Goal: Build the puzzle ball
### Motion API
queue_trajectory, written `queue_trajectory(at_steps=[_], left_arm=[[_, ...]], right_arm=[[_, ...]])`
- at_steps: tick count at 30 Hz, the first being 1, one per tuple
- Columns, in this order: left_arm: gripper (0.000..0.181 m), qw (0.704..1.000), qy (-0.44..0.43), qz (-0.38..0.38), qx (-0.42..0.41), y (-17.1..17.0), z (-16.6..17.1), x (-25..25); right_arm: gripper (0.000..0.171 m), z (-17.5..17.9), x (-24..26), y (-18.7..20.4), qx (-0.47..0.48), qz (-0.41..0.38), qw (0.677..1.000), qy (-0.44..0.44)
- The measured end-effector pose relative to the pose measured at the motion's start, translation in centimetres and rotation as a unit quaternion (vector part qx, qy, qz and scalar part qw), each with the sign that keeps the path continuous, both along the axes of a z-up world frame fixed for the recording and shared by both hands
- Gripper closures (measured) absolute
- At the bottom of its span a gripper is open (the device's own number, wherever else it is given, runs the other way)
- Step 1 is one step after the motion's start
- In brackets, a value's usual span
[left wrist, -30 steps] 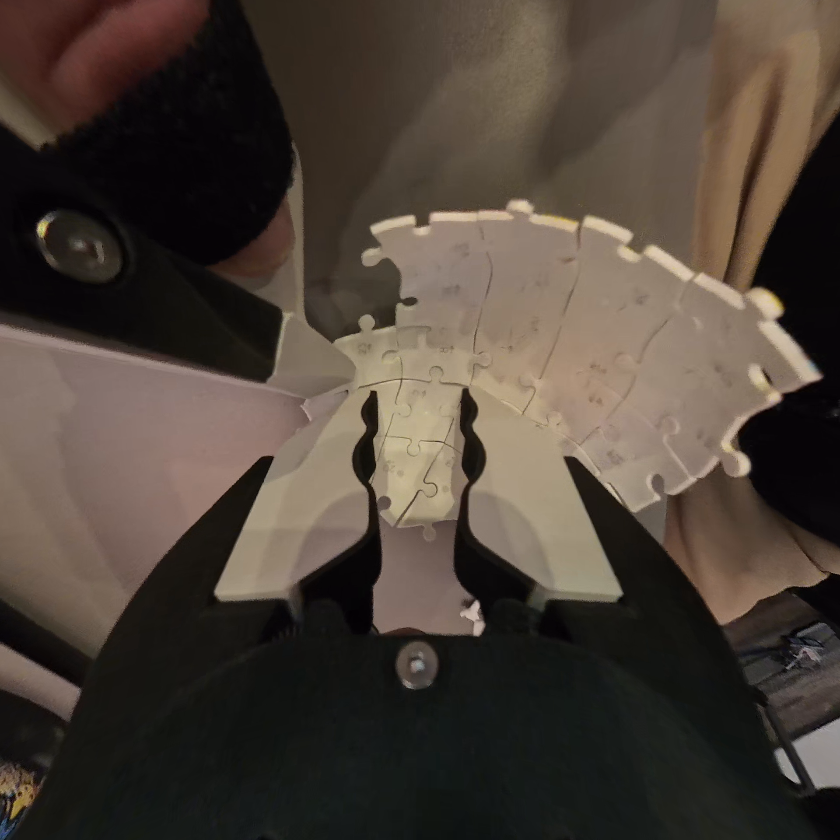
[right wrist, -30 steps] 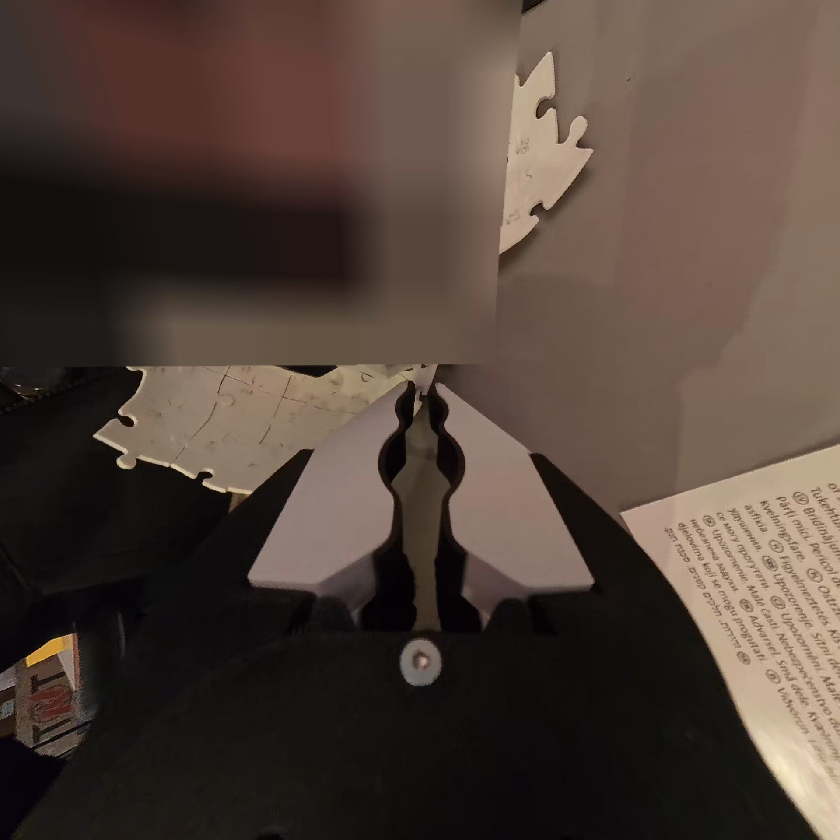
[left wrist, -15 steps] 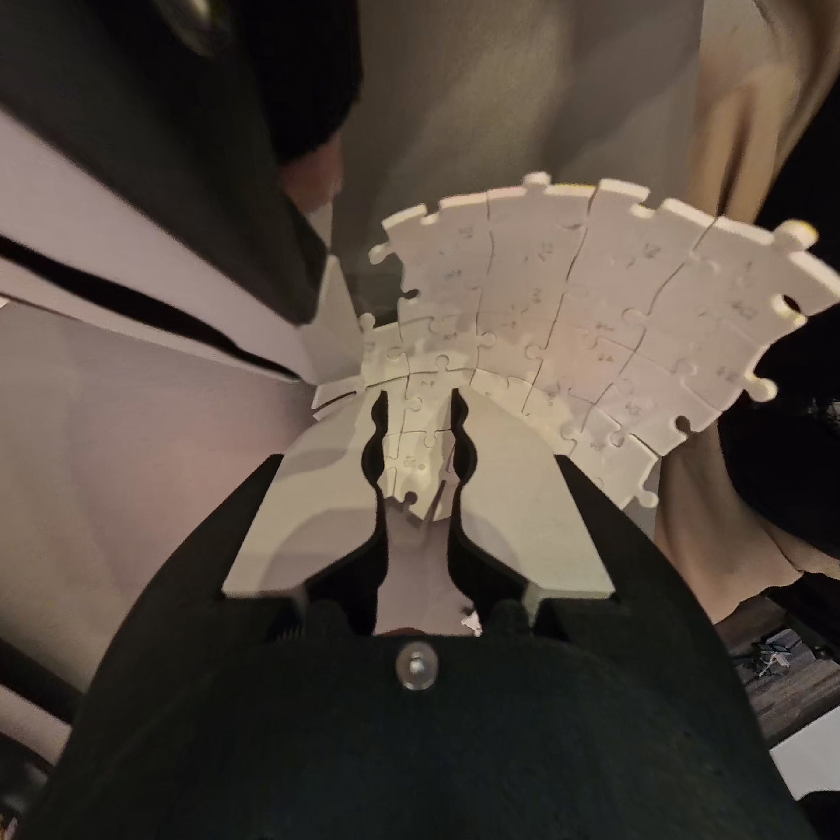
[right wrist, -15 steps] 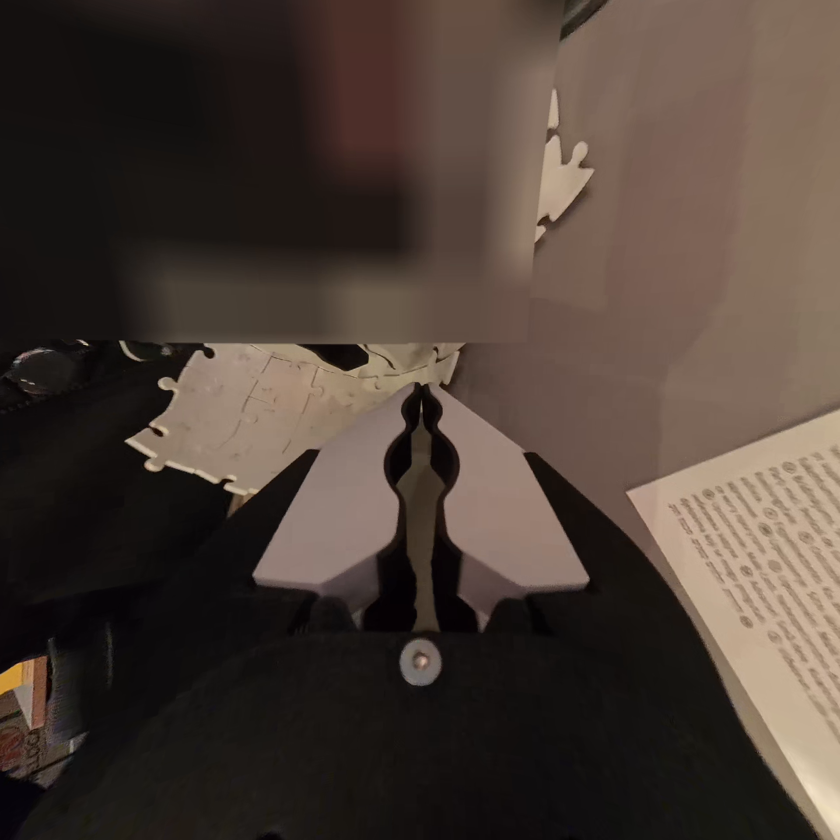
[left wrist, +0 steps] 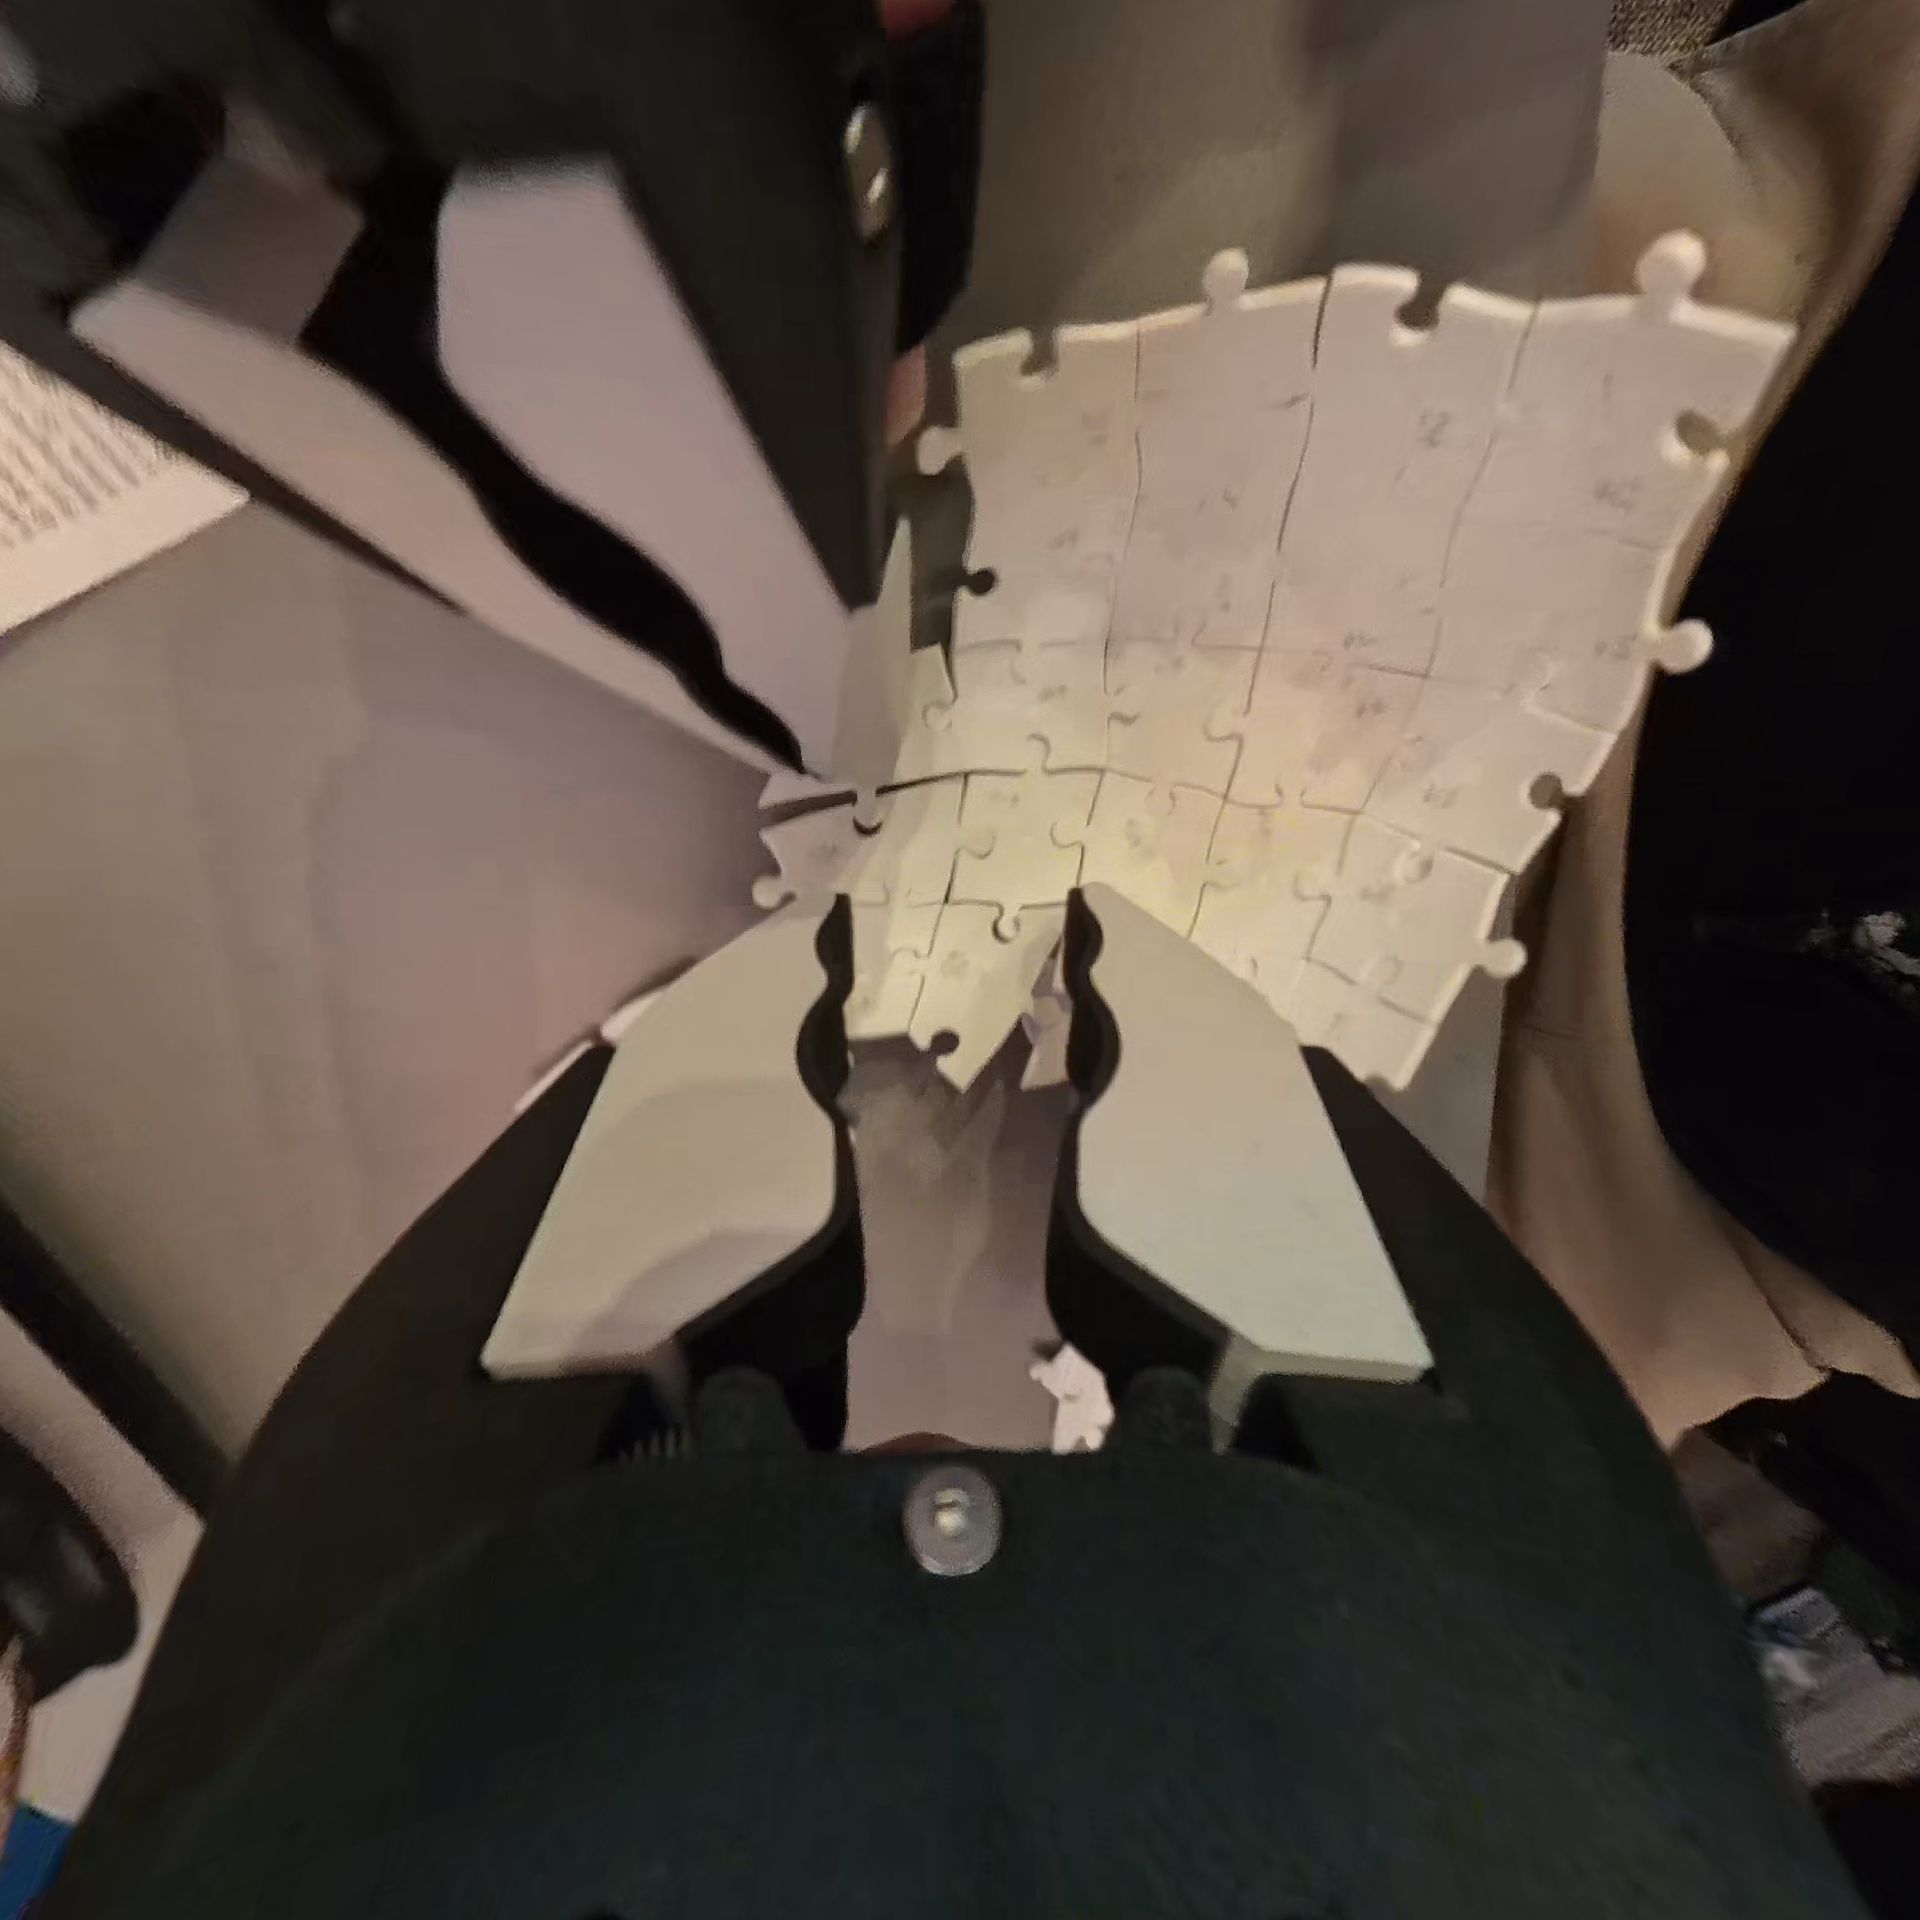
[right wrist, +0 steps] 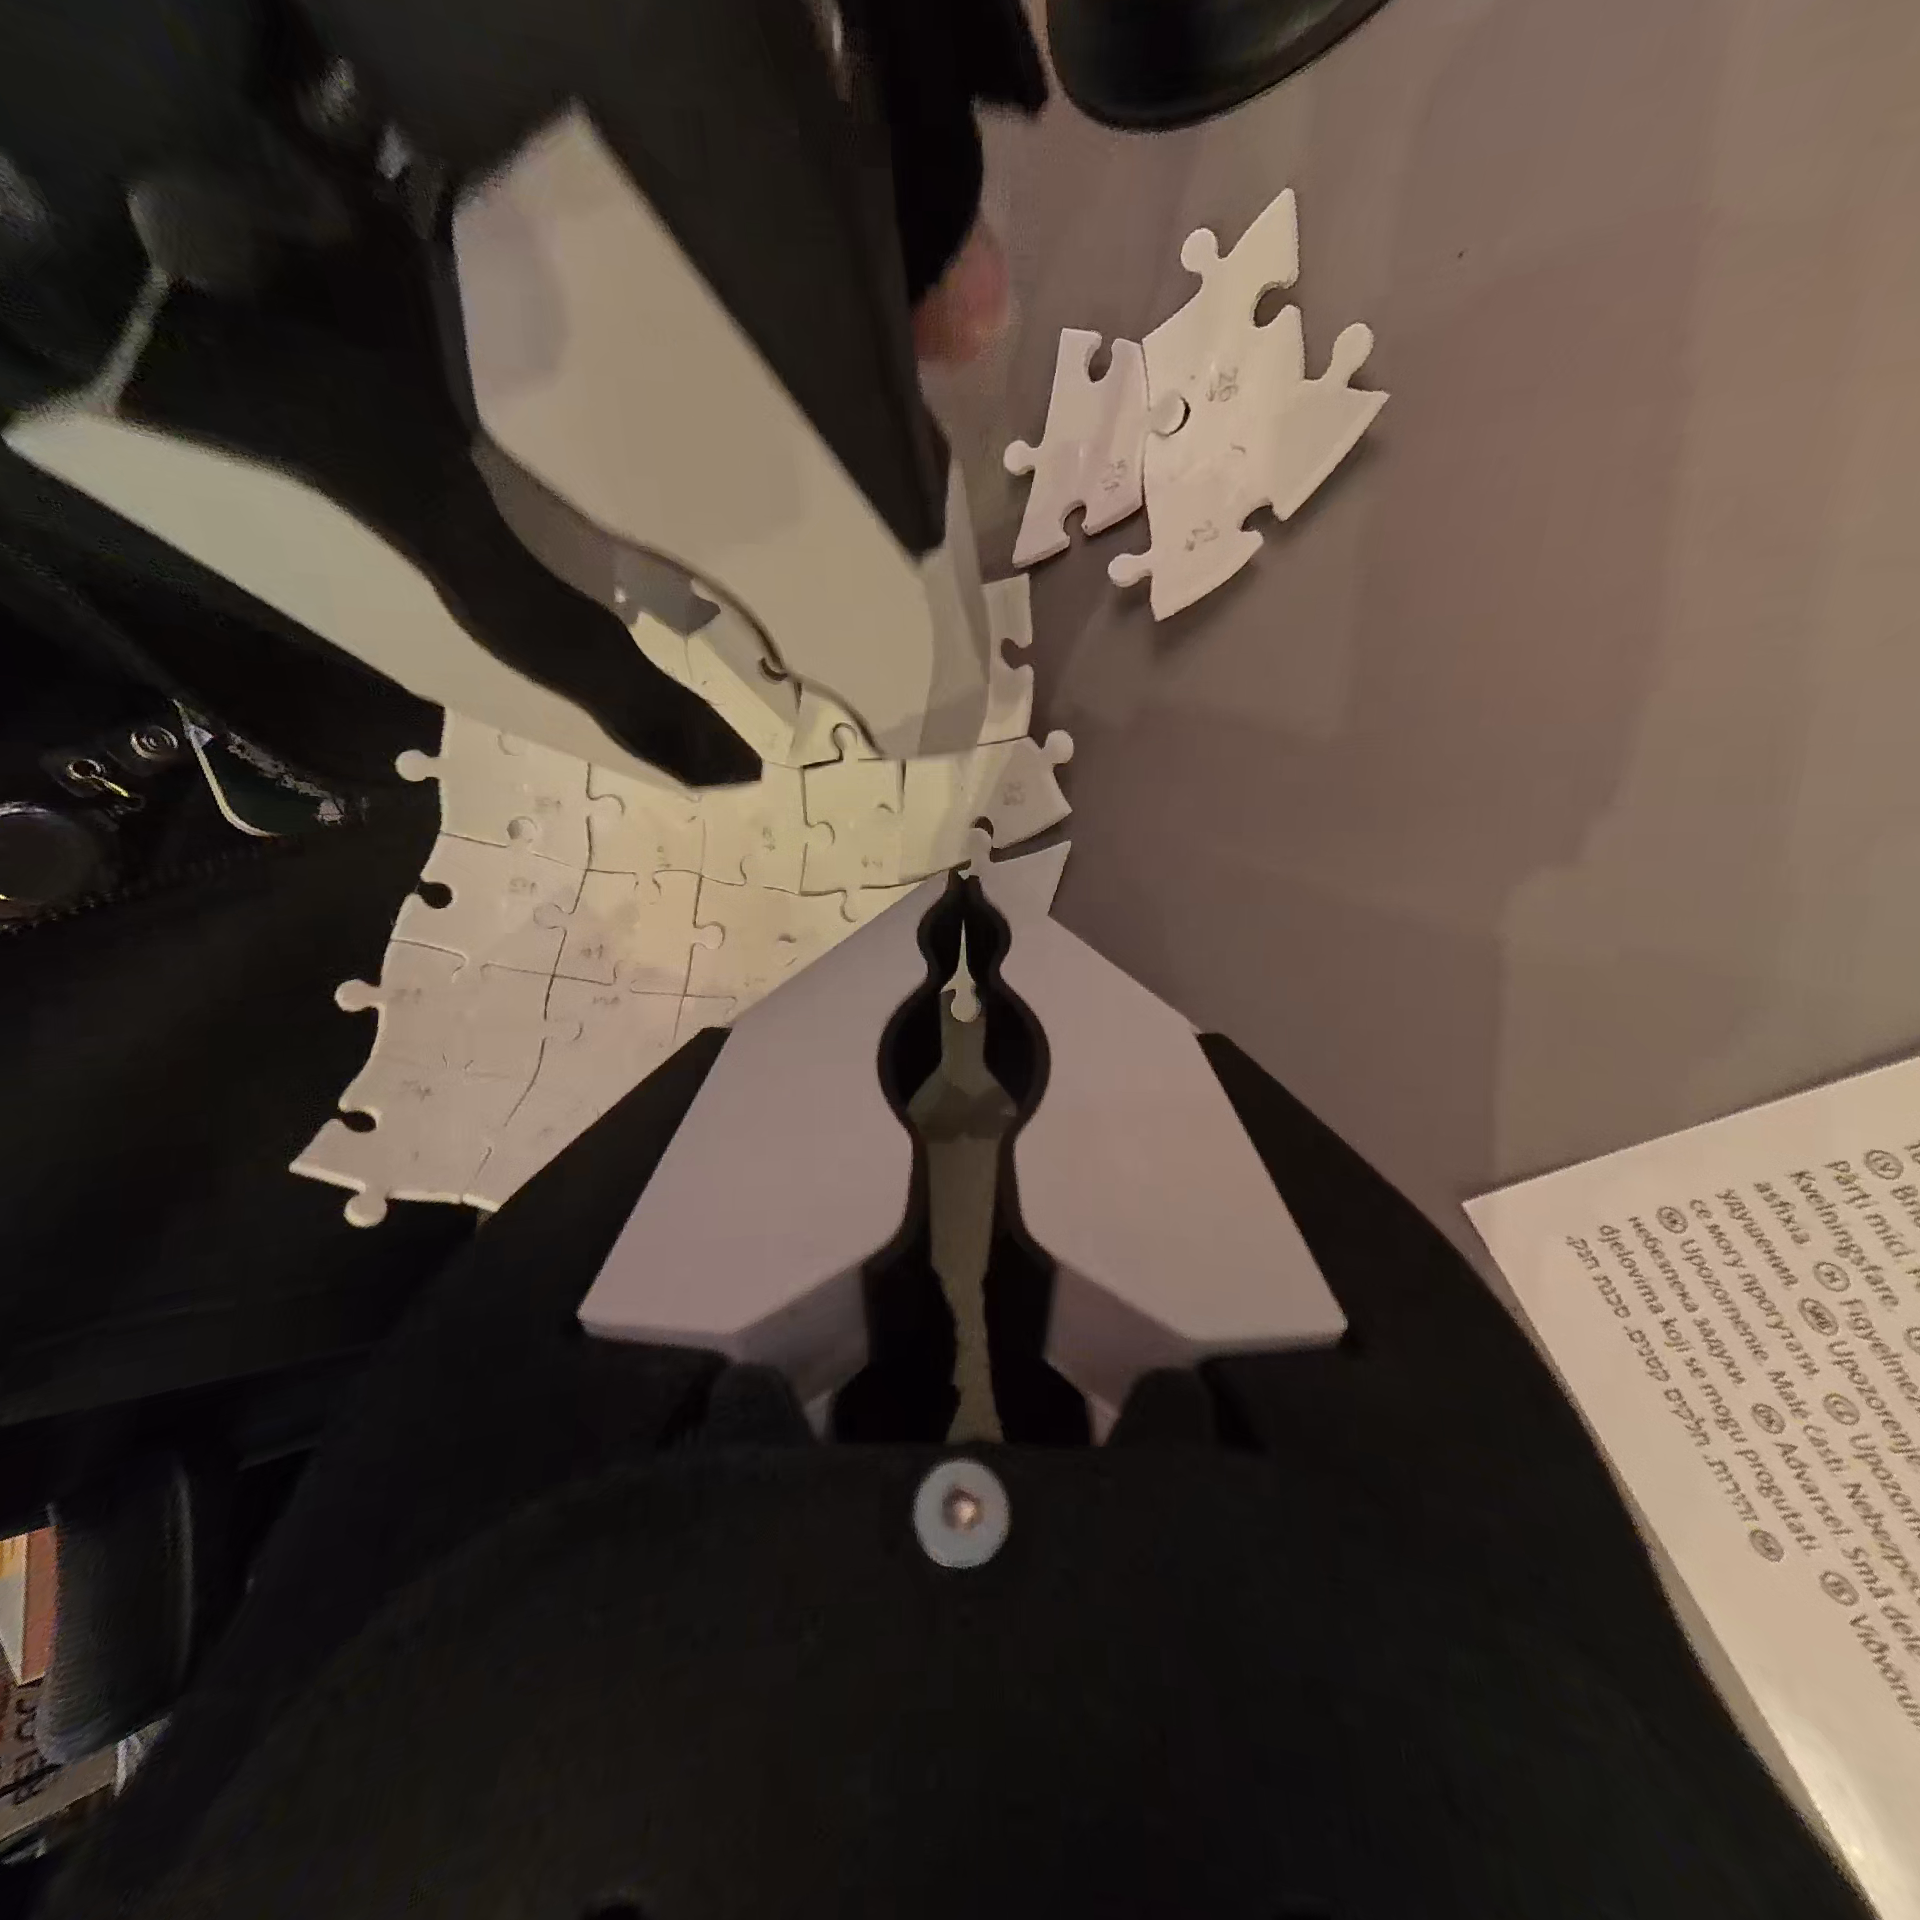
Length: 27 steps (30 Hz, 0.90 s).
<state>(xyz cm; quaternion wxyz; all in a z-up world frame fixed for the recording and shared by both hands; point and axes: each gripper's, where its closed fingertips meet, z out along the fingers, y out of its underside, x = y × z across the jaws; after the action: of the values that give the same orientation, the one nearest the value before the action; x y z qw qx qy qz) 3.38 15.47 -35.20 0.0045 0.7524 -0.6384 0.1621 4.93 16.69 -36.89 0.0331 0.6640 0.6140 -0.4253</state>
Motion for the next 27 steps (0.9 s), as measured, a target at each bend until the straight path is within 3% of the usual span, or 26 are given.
queue_trajectory(at_steps=[5,12,23,27], left_arm=[[0.138,0.997,-0.014,0.070,-0.016,0.7,0.3,-1.7],[0.138,0.977,-0.106,0.167,-0.085,0.6,0.9,-2.1],[0.135,0.970,-0.087,0.222,-0.045,1.4,0.3,-3.7],[0.136,0.948,-0.111,0.282,-0.101,0.2,0.1,-4.1]], right_arm=[[0.171,0.0,-0.1,0.0,0.002,-0.001,1.000,0.002],[0.171,0.0,-0.2,-0.1,0.006,0.000,1.000,0.002],[0.171,0.0,-0.3,-0.2,0.009,-0.005,1.000,0.006],[0.171,0.0,-0.3,-0.2,0.012,-0.003,1.000,0.010]])
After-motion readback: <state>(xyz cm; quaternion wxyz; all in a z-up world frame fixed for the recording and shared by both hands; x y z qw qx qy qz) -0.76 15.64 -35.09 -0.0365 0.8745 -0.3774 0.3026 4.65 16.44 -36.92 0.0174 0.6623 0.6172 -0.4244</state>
